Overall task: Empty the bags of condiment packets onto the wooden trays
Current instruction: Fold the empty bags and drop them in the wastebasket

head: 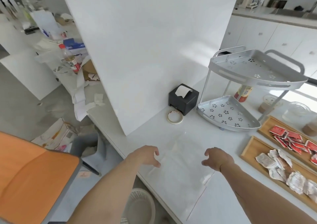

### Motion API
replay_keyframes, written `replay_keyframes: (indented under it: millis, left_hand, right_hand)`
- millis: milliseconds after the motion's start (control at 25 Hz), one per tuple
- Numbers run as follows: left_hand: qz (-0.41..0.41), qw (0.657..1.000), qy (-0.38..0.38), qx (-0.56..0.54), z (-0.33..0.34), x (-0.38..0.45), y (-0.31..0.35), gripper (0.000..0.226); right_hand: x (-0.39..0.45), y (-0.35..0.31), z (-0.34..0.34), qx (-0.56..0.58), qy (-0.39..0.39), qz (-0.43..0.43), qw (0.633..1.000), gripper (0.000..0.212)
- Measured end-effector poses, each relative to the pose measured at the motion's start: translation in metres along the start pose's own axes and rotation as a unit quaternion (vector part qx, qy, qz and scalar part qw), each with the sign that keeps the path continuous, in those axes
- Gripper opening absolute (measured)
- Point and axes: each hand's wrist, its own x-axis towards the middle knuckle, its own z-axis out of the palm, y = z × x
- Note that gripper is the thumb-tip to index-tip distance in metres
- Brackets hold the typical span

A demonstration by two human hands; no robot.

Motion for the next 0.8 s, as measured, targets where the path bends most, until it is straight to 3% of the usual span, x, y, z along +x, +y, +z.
replay_keyframes:
  millis: [120,280,440,640,720,800]
  left_hand:
    - [0.035,0.999,0.019,-0.002,0.009,0.01,0.009,0.074]
    - [0.062,0.996,0.057,0.04,0.021,0.021,0.019,0.074]
    - [0.068,0.989,0.094,0.086,0.031,0.029,0.023,0.063]
    - [0.056,0.988,0.141,0.025,0.044,0.033,0.022,0.039]
    - [0.048,0.989,0.142,-0.001,0.044,0.034,0.025,0.03]
    - [0.04,0.989,0.14,-0.022,0.044,0.034,0.028,0.024]
  right_hand:
    - [0.008,0.003,0.01,0.007,0.012,0.038,0.999,0.053]
    - [0.017,0.011,0.023,0.001,0.012,0.063,0.998,0.046]
    - [0.016,0.016,0.038,0.026,0.017,0.092,0.995,0.054]
    - [0.015,0.022,0.046,0.027,0.014,0.098,0.995,0.074]
    - [0.016,0.027,0.046,0.034,0.013,0.108,0.993,0.069]
    - [0.017,0.032,0.046,0.019,0.034,0.111,0.993,0.047]
